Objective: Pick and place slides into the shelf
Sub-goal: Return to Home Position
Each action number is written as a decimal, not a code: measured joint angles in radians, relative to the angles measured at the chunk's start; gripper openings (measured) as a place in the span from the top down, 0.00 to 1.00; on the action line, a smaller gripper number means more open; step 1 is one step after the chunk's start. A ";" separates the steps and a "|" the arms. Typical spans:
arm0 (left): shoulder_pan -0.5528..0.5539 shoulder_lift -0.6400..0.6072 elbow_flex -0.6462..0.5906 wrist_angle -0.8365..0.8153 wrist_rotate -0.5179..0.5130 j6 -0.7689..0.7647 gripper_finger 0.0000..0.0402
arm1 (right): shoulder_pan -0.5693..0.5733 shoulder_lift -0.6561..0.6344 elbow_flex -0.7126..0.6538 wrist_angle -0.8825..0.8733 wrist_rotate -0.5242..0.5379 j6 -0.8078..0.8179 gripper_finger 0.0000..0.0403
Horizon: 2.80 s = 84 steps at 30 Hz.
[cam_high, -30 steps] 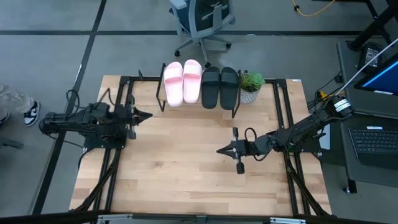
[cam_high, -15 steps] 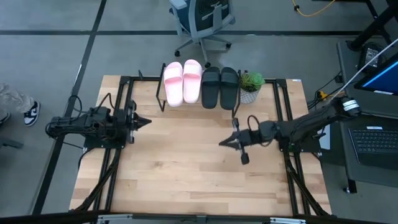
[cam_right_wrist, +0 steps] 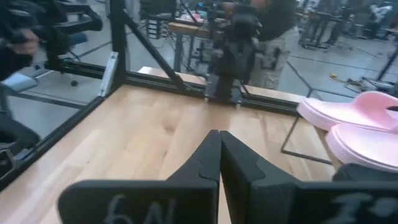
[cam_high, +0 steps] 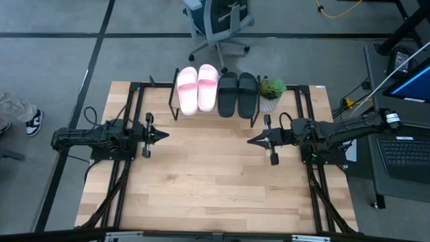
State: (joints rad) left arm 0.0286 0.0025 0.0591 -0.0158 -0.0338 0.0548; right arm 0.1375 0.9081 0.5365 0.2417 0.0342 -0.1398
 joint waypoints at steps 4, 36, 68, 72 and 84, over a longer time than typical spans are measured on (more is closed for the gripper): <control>0.027 0.000 -0.030 0.045 0.002 -0.019 1.00 | -0.018 -0.004 -0.047 0.031 -0.054 -0.002 0.98; 0.094 0.011 -0.043 0.006 0.035 0.053 1.00 | -0.343 -0.394 -0.525 0.348 -0.308 0.046 0.98; 0.094 0.011 -0.043 0.008 0.035 0.054 1.00 | -0.253 -0.481 -0.526 0.260 -0.127 0.137 0.98; 0.094 0.011 -0.043 0.008 0.035 0.054 1.00 | -0.160 -0.615 -0.526 0.172 -0.107 0.047 0.98; 0.093 0.011 -0.043 0.008 0.035 0.054 1.00 | -0.093 -0.889 -0.529 -0.157 0.012 0.025 0.98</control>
State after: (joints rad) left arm 0.1220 0.0139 0.0158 -0.0074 0.0013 0.1084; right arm 0.0441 0.0190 0.0071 0.0844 0.0459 -0.1151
